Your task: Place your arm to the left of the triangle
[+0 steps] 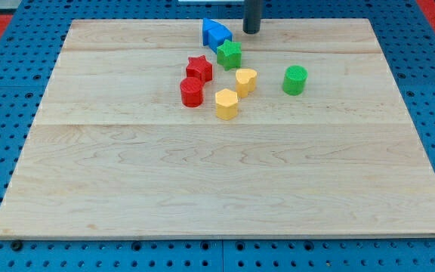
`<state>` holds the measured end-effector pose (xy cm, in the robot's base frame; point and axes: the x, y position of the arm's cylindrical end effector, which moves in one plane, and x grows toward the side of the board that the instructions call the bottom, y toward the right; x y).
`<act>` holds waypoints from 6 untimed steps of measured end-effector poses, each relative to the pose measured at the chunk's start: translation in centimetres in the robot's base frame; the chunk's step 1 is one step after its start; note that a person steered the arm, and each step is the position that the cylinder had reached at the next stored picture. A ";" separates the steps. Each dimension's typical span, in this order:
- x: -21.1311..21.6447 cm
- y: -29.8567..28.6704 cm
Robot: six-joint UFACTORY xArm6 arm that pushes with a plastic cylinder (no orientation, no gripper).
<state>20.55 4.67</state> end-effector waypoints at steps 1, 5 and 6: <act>-1.3 -3.4; 0.4 -17.5; 1.8 -17.5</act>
